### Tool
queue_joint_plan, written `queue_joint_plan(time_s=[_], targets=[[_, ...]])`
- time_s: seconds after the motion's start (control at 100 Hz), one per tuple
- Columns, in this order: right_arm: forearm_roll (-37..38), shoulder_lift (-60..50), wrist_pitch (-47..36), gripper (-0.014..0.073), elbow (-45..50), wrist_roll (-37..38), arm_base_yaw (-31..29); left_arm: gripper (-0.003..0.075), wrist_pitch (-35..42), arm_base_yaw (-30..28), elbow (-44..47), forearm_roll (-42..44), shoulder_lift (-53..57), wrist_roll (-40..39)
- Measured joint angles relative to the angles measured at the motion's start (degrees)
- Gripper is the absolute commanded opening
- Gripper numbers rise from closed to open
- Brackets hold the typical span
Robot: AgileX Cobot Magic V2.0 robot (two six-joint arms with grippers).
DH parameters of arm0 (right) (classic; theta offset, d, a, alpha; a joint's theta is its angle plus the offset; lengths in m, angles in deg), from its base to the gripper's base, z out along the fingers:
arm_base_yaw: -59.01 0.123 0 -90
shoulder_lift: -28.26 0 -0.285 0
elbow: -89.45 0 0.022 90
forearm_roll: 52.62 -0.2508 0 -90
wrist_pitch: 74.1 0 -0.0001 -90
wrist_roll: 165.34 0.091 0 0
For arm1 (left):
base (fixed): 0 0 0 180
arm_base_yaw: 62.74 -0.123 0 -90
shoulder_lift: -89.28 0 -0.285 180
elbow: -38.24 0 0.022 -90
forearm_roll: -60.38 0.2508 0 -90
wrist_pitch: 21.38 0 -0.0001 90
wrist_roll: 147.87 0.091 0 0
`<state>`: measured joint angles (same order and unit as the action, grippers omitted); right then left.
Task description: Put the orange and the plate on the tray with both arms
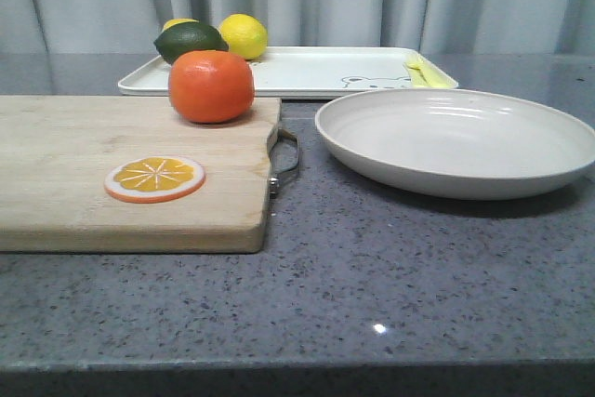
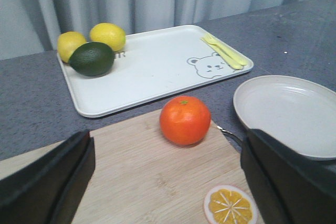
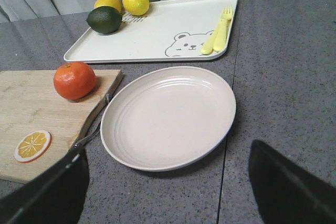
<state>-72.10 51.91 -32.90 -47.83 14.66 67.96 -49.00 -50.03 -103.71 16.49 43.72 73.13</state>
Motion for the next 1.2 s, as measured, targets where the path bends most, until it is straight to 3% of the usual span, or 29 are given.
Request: queue_joint_plan(time_s=[0.23,0.38,0.51,0.81,1.2], targets=[[0.00,0.00,0.00,0.0615,0.00,0.00,0.00,0.0554,-2.43,0.00,-5.93,-13.85,-13.19,15.66],[0.00,0.00,0.00,0.0615,0.00,0.00,0.00,0.0554,-3.56,0.56,-8.83,-18.08,-20.23,21.41],[0.00,0.00,0.00,0.0615,0.00,0.00,0.00,0.0554,-2.16,4.48,-11.04,-19.55,-24.90,25.54],[0.00,0.00,0.00,0.0615,0.00,0.00,0.00,0.0554,8.31,14.91,-15.81,-20.05,-37.87,27.32],[0.00,0.00,0.00,0.0615,0.00,0.00,0.00,0.0554,15.48,16.10,-19.81,-21.54,-48.54,27.32]])
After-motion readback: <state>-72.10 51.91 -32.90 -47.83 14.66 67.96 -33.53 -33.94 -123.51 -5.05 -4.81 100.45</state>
